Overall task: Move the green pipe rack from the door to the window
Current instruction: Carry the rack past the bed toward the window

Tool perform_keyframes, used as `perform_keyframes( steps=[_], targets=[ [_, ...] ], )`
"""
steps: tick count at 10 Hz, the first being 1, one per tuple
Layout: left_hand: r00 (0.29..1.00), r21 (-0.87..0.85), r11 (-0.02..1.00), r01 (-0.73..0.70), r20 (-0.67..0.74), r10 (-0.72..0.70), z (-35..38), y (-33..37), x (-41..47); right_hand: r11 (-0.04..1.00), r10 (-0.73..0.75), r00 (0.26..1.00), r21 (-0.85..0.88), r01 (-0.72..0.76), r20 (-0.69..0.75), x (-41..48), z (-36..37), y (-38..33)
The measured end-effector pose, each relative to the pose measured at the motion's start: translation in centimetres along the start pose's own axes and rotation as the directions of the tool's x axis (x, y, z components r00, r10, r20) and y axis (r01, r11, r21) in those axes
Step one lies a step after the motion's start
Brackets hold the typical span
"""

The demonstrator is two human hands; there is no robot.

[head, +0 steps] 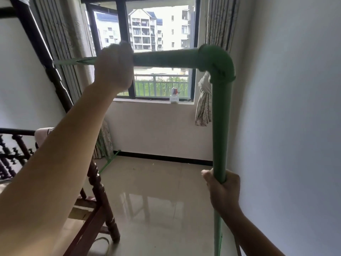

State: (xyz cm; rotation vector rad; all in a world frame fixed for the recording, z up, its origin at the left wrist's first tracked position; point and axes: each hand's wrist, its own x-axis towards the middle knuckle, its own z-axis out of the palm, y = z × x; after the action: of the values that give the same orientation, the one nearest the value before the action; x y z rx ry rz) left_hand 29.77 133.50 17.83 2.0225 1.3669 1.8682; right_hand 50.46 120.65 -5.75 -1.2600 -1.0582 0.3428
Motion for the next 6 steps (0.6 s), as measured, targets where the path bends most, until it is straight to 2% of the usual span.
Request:
perform_keyframes(
  steps=[1, 2, 4, 5, 6],
  targets=[
    [1.0, 0.075, 0.997, -0.009, -0.028, 0.011, 2.4, 0.7, 2.1, 1.0, -0.02, 1.0, 0.018, 0.021, -0.011, 3.3, -0.6, 0.2],
    [0.999, 0.063, 0.998, -0.03, -0.034, 0.032, 4.9, 1.3, 2.1, 0.998, -0.043, 0.999, 0.039, 0.044, -0.014, 5.8, -1.9, 1.0],
    [0.99, 0.068, 0.99, -0.123, -0.064, 0.128, 10.4, 3.5, 1.7, 0.998, 0.006, 1.0, 0.066, -0.004, -0.026, 8.5, -5.8, 2.7],
    [0.983, -0.017, 0.99, -0.143, -0.122, 0.139, 12.5, 4.4, 0.7, 0.997, 0.019, 0.999, 0.078, -0.017, -0.028, 8.7, -7.6, 3.2],
    [0.97, -0.198, 0.969, -0.149, -0.221, 0.104, 14.0, 5.3, -1.1, 0.999, 0.016, 0.998, 0.053, -0.013, -0.055, 8.0, -9.1, 3.9]
  ],
)
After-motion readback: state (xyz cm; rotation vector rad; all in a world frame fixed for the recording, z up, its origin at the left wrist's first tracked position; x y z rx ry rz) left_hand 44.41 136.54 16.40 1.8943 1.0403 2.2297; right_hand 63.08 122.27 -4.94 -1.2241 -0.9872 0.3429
